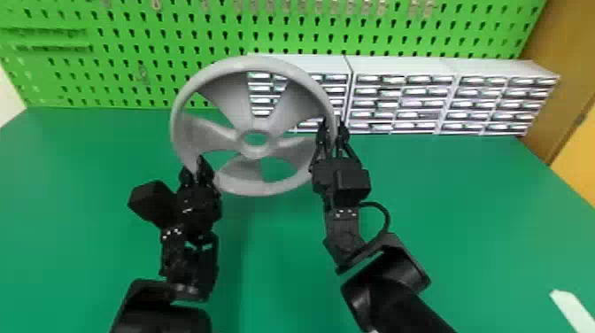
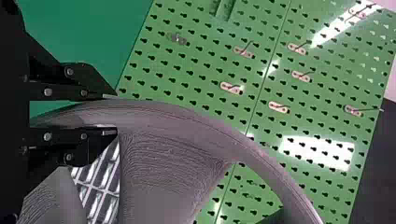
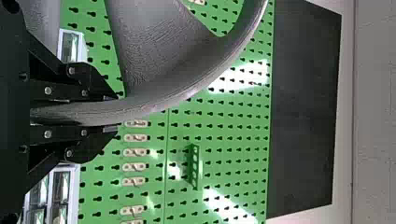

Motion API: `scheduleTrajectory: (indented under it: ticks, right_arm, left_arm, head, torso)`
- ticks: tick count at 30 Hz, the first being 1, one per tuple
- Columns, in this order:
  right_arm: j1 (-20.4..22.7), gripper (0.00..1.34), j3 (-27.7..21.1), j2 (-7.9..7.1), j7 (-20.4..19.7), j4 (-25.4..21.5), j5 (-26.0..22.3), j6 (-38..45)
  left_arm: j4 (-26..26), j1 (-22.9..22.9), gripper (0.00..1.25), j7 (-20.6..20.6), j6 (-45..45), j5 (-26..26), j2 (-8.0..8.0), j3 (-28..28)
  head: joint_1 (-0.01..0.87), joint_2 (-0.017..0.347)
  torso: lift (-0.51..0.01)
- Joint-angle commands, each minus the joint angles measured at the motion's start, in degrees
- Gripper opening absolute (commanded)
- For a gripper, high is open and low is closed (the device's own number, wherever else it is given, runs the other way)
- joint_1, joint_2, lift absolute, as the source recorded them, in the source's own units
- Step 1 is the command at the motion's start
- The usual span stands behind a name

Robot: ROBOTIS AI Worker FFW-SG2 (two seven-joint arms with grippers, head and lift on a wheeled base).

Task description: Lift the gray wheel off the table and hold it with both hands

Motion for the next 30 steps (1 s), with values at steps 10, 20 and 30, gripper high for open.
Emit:
scheduleTrajectory:
  ticks: [10, 20, 30]
  right_arm:
    - [0.0, 0.03, 0.1, 0.05, 0.0, 0.0, 0.0, 0.0]
    - [0.0, 0.03, -0.1, 0.05, 0.0, 0.0, 0.0, 0.0]
    - [0.1, 0.03, 0.0, 0.05, 0.0, 0.0, -0.1, 0.1]
  left_arm:
    - [0.1, -0.7, 0.26, 2.0, -0.1, -0.6, 0.00, -0.1]
    - [0.1, -0.7, 0.26, 2.5, -0.2, -0.6, 0.00, -0.4]
    - [0.1, -0.4, 0.26, 2.5, -0.2, -0.4, 0.00, -0.3]
  head:
    - [0.711, 0.015]
    - [0.711, 0.015]
    - [0.711, 0.015]
  torso:
    - [-0.098]
    - [-0.098]
    - [-0.098]
